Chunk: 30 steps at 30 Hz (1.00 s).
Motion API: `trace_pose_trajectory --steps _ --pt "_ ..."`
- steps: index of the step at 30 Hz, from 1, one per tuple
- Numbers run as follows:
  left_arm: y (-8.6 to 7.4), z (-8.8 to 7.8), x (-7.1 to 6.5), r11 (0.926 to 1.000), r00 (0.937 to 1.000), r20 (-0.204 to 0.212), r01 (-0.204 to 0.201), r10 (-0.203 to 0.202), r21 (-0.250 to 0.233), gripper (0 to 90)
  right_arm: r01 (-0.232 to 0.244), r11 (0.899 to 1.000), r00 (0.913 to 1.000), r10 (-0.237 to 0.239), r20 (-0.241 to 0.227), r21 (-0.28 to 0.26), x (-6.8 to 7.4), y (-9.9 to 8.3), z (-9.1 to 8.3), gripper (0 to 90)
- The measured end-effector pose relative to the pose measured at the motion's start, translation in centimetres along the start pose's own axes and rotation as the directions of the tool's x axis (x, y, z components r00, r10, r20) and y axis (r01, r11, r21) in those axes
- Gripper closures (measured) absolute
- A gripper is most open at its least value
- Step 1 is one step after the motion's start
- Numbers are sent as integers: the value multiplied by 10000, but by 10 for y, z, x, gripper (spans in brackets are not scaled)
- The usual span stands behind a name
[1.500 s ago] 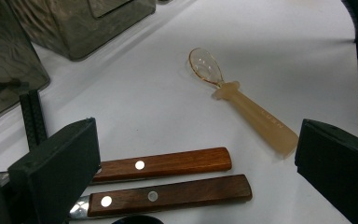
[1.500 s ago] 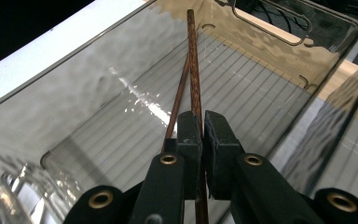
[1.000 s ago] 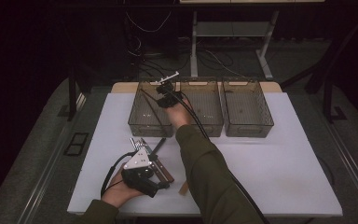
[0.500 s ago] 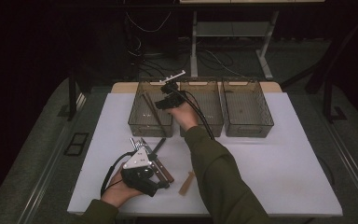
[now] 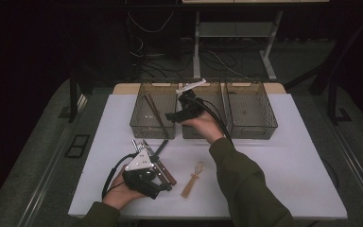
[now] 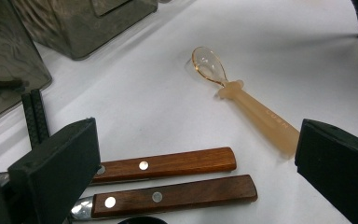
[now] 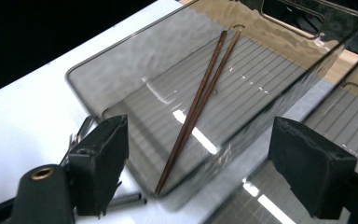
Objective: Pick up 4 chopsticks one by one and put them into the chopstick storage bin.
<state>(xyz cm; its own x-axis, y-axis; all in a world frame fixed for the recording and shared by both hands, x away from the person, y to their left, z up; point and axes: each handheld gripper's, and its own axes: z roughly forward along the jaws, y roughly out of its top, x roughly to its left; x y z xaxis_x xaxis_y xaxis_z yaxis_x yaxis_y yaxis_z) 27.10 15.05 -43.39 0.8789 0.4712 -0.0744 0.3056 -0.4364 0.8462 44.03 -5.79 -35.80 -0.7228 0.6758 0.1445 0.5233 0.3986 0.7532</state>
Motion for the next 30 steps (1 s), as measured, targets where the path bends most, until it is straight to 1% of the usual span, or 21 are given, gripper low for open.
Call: trace_pose_trajectory --steps 2,5,6,7,9,11,12,13,15,16,17,19,20,21,22,24,25,28,30 --pt "0 0 0 10000 10000 -16 23 -23 -8 0 19 10000 10000 -19 5 -35 -2 -7 -6 188" --pt "0 0 0 10000 10000 -40 -6 6 12 0 98 9996 9999 -99 -42 -258 -3 -14 -16 179" --pt "0 -1 1 9999 10000 -46 -85 85 79 0 148 9995 9999 -149 -37 -285 -3 -16 -19 179" --pt "0 -1 1 10000 10000 -23 18 -18 70 0 241 9993 9997 -242 -1 -296 -2 -18 -22 176" --pt "0 -1 2 10000 10000 -39 -7 7 82 0 291 9992 9994 -285 196 -279 0 -22 -26 155" --pt "0 0 2 10000 10000 -52 -4 4 56 0 443 9987 9987 -437 250 -240 0 -27 -31 155" --pt "0 0 2 10000 10000 -55 36 -36 16 0 457 9987 9986 -450 264 -246 0 -30 -34 154" --pt "0 -1 2 10000 10000 -70 -24 24 47 0 475 9986 9985 -469 265 -243 0 -33 -36 154" --pt "0 -1 1 9999 9999 -107 18 -17 106 0 562 9982 9977 -554 400 -197 -1 -40 -41 154" --pt "-1 -2 1 9999 9999 -102 23 -21 127 0 539 9985 9979 -533 372 -139 -2 -43 -44 153" --pt "-1 -2 1 9999 9999 -122 48 -46 110 0 591 9982 9976 -586 381 -109 -4 -46 -47 138" --pt "-1 -2 2 9999 9999 -150 61 -59 121 0 495 9988 9984 -493 263 -49 -6 -53 -53 135" --pt "-1 -2 2 9999 9999 -160 49 -46 143 0 347 9994 9991 -347 249 -16 -7 -56 -55 134" --pt "-1 -2 2 9999 9999 -158 53 -51 140 0 297 9996 9994 -297 196 -26 -8 -59 -58 124" --pt "-1 -2 2 9999 9998 -172 49 -47 125 0 329 9994 9994 -327 136 -88 -10 -63 -61 121" --pt "-1 -2 2 9997 9998 -183 -57 61 243 0 192 9996 9998 -190 67 -219 -13 -69 -67 120" --pt "-1 -2 2 9999 9998 -187 37 -34 152 0 168 9994 9998 -167 53 -296 -14 -72 -70 116" --pt "-1 -2 2 9999 9997 -219 62 -59 133 0 261 9988 9996 -257 98 -425 -15 -83 -80 116" --pt "-1 -2 3 9998 9997 -241 2 3 175 0 254 9982 9995 -245 175 -536 -16 -90 -85 116"
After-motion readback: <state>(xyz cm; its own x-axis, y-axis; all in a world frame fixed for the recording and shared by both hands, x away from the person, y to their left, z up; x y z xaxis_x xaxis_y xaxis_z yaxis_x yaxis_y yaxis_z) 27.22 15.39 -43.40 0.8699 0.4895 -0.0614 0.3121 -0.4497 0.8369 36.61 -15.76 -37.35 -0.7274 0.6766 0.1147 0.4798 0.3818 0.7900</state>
